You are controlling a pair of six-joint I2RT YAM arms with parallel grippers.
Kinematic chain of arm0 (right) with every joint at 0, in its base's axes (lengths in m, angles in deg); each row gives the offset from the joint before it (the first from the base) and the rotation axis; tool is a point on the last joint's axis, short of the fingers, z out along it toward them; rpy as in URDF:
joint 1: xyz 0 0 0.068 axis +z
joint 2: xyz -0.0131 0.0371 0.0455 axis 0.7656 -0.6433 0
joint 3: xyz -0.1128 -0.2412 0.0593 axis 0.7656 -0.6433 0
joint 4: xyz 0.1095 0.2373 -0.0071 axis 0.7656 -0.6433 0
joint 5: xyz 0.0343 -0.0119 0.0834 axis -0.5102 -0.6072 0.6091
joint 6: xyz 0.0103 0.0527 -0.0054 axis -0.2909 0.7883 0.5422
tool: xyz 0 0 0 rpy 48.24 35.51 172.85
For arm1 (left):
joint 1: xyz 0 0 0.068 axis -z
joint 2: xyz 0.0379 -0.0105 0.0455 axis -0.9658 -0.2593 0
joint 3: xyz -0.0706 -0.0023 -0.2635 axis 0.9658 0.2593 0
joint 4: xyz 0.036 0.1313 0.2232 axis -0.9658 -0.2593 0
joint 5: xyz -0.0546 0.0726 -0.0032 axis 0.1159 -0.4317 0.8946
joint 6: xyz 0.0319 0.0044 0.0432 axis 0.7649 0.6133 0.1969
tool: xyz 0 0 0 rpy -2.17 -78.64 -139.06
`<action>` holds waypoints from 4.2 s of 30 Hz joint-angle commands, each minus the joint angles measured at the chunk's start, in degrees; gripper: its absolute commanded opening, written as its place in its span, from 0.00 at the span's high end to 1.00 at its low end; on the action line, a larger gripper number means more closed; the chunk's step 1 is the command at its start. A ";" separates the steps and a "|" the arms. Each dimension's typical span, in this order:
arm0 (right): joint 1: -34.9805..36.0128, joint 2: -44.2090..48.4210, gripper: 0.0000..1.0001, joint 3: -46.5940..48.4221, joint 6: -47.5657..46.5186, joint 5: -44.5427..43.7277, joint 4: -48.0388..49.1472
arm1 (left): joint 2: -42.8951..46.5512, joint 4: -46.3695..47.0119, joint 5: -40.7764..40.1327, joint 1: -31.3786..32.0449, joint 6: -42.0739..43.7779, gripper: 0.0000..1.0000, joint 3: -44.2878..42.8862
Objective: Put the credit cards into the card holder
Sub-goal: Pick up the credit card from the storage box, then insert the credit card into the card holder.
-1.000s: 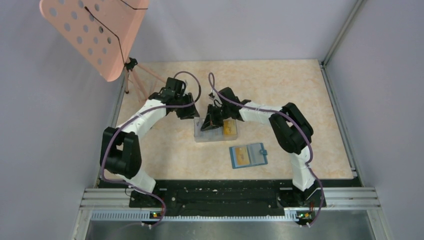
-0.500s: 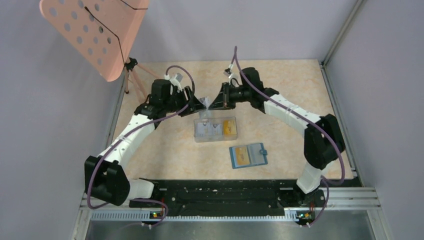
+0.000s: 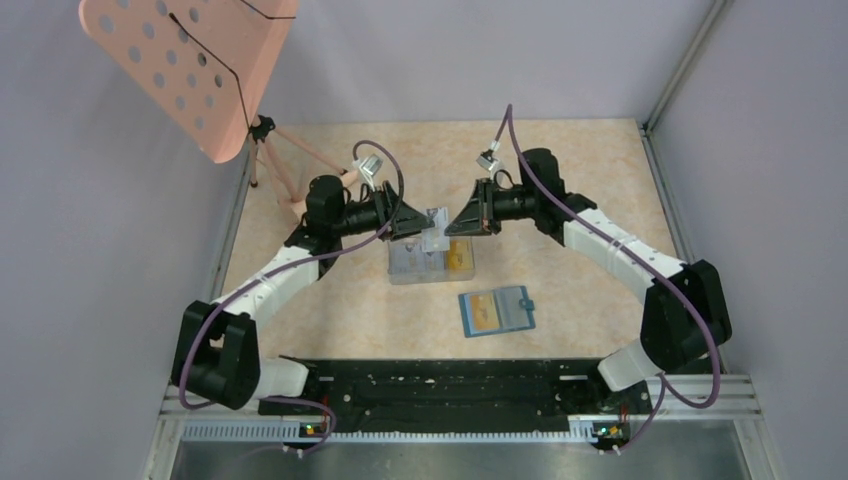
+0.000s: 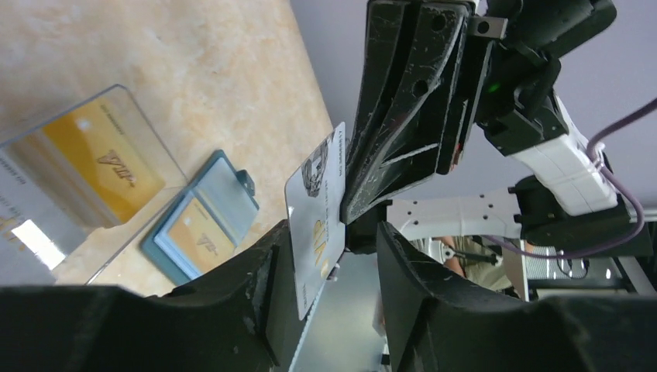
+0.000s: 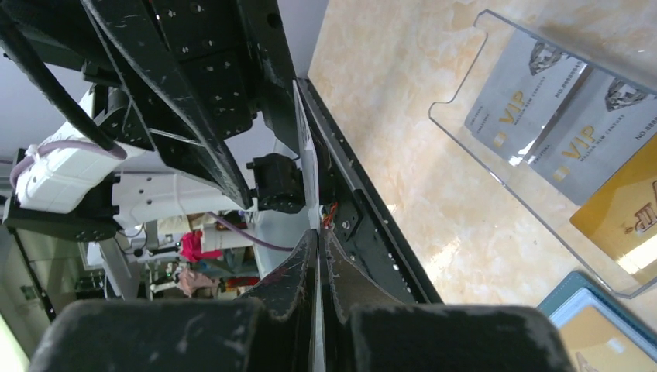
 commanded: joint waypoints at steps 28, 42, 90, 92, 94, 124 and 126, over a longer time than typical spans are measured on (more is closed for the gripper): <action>-22.13 19.28 0.48 -22.14 -16.19 -18.29 -25.52 | -10.03 4.24 -17.80 22.90 -6.40 1.00 -0.33; -22.55 20.45 0.44 -33.52 -11.08 -19.74 -22.63 | -17.84 5.46 -25.16 31.12 -10.73 1.00 5.76; -18.22 15.63 0.43 -34.98 -9.84 -23.98 -16.63 | -28.48 0.44 -31.45 31.49 -5.35 1.00 -4.76; -18.29 15.60 0.43 -35.34 -9.90 -23.79 -16.39 | -28.40 0.25 -31.89 31.46 -5.07 1.00 -4.90; -18.30 15.76 0.44 -35.81 -9.85 -23.69 -16.13 | -28.80 0.15 -32.10 31.23 -4.97 1.00 -5.28; -18.30 16.15 0.45 -37.16 -9.39 -22.21 -14.96 | -31.32 -15.38 -38.22 33.69 -0.72 1.00 -13.05; -18.30 16.10 0.45 -37.43 -9.40 -21.92 -14.79 | -32.51 -15.78 -37.37 34.10 -0.88 1.00 -14.48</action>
